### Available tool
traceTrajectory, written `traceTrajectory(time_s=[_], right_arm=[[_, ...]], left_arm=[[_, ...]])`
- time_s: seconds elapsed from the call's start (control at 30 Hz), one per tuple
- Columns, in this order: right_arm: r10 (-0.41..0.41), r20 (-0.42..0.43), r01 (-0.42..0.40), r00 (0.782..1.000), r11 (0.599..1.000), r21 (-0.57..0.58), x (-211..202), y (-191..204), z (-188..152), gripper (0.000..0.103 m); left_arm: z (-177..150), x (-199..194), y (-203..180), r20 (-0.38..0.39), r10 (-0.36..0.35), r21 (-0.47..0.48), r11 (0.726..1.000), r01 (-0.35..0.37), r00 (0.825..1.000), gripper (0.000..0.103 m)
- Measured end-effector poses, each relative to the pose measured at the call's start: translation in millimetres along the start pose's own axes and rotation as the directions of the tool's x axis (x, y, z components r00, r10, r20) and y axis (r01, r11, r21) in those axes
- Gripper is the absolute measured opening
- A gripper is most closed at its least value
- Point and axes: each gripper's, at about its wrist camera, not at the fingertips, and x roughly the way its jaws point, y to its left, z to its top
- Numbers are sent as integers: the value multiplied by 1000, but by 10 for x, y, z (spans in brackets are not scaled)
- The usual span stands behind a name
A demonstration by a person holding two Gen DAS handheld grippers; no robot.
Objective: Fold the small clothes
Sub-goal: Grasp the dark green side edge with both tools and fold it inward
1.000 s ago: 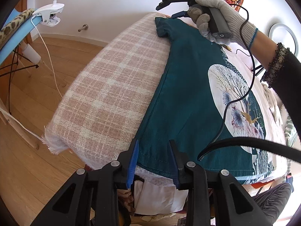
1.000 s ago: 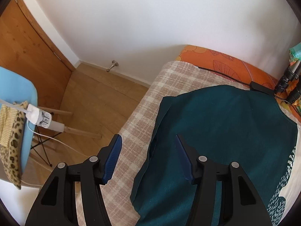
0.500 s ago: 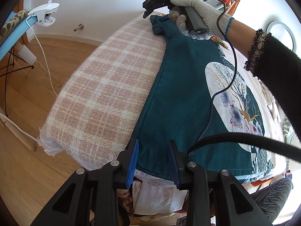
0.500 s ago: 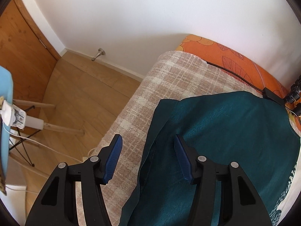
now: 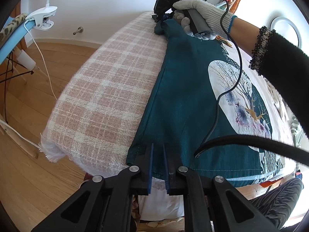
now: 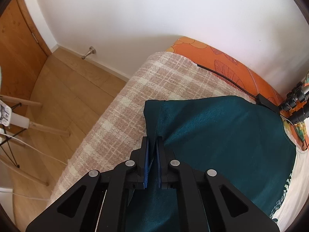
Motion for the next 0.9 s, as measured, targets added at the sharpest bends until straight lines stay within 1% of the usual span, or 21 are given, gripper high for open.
traceTrajectory(time_s=[0.07, 0.13, 0.17, 0.2, 0.23, 0.3, 0.37, 0.4, 0.43, 0.47, 0.5, 0.53, 0.57, 0.6, 0.63, 0.73, 0.77, 0.83, 0.9], right_arm=[[-3, 6, 3, 1000, 1000, 4, -7, 11, -17, 5], [-6, 9, 6, 1000, 1000, 4, -15, 23, -17, 4], [-2, 9, 2, 1000, 1000, 7, -28, 14, -35, 4], [5, 7, -5, 1000, 1000, 6, -32, 12, -40, 4], [5, 7, -5, 1000, 1000, 3, -31, 13, -42, 4], [11, 6, -11, 1000, 1000, 3, -26, 6, -34, 4], [23, 4, -23, 1000, 1000, 13, -14, -9, -25, 4], [30, 4, -30, 1000, 999, 19, -11, -22, -20, 4], [35, 3, -35, 999, 999, 22, -8, -32, -15, 4], [36, 3, -36, 999, 999, 21, -4, -36, -11, 4], [38, 4, -38, 999, 999, 16, -1, -48, -6, 4], [38, 5, -38, 999, 999, 11, 0, -47, -5, 4], [39, 6, -39, 999, 999, 9, 3, -36, -1, 4], [42, 7, -42, 999, 999, 8, 3, -41, 0, 4], [47, 7, -47, 999, 999, 9, 2, -52, -1, 4], [67, 11, -67, 998, 997, 24, -6, -93, -22, 4], [71, 14, -72, 997, 997, 29, -11, -107, -34, 4], [75, 27, -76, 997, 996, 39, -44, -152, -48, 3], [99, 48, -101, 994, 993, 62, -103, -233, -59, 3]], left_arm=[[-5, -4, 17, 4, 4, -4, 1000, -4, 1000, 0], [-4, -58, 45, 39, 26, -19, 999, -26, 999, 1], [2, -92, 63, 57, 46, -25, 999, -45, 997, 6], [13, -124, 88, 71, 59, -32, 998, -57, 996, 29], [21, -153, 116, 84, 60, -43, 997, -57, 995, 41], [35, -160, 159, 80, 69, -48, 997, -65, 994, 41], [32, -110, 194, 53, 73, -59, 996, -70, 996, 39], [23, -75, 209, 32, 61, -66, 996, -59, 998, 34], [18, -75, 207, 40, 63, -64, 996, -61, 997, 33], [19, -64, 187, 38, 68, -52, 996, -66, 997, 29], [21, -46, 174, 31, 65, -44, 997, -63, 997, 21], [21, -37, 164, 32, 64, -46, 997, -62, 997, 16], [19, -30, 142, 29, 49, -48, 998, -48, 998, 9], [19, -16, 127, 18, 15, -50, 999, -14, 1000, 0], [14, -22, 100, 22, -7, -48, 999, 8, 1000, 0], [2, -116, -79, 69, 8, 26, 1000, -9, 998, 0], [0, -155, -127, 87, 3, 47, 999, -7, 996, 0], [-6, -210, -198, 110, -8, 69, 998, 0, 994, 0], [0, -234, -253, 115, -12, 85, 996, 2, 993, 0]])
